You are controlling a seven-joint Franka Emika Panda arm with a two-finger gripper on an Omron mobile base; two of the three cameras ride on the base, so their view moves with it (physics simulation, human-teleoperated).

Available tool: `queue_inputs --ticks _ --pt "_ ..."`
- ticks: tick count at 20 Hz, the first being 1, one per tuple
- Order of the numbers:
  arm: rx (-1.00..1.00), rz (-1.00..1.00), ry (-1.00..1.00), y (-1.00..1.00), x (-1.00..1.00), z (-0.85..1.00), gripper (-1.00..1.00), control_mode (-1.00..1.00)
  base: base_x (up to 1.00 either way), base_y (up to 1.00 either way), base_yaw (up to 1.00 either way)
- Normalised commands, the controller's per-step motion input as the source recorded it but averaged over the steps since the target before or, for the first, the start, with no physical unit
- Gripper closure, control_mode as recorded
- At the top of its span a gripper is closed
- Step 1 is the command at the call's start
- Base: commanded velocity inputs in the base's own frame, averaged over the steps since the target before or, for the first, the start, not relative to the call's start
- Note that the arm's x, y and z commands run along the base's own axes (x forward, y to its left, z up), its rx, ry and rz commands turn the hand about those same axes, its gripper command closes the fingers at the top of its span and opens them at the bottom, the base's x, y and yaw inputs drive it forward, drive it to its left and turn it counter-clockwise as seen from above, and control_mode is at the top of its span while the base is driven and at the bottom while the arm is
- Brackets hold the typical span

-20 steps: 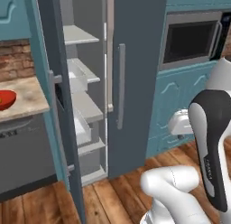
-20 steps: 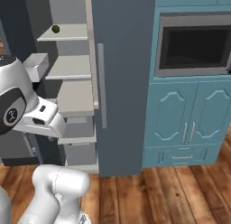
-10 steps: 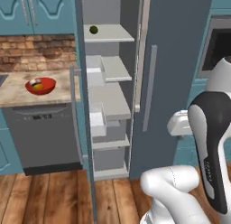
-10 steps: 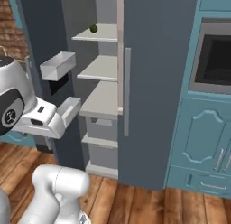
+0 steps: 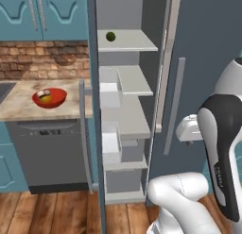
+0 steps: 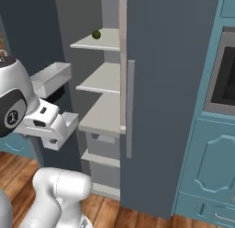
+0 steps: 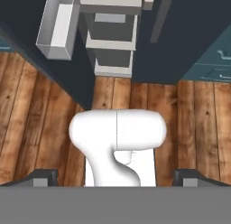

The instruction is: Take the steak, mango, and lime from the freezer and place them in the bowl on the counter.

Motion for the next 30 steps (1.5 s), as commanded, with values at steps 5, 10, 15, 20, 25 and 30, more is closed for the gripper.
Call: queue_inputs --ticks 5,10,15,20,25,30 --pt "0.00 0.00 0.00 0.00 0.00 0.00 -1.00 1.00 0.20 -0.41 0.05" --pt "0.00 0.00 0.00 0.00 0.00 0.00 -1.00 1.00 0.41 -0.25 0.00" --pt "0.00 0.00 0.00 0.00 0.00 0.00 -1.00 1.00 0.56 -0.23 0.00" --pt "0.00 0.00 0.00 0.00 0.00 0.00 -1.00 1.00 0.56 -0.15 -0.03" --pt "0.00 0.00 0.00 0.00 0.00 0.00 -1.00 1.00 0.49 0.02 -0.01" --pt "0.00 0.00 0.00 0.00 0.00 0.00 -1.00 1.00 0.48 0.33 0.00"
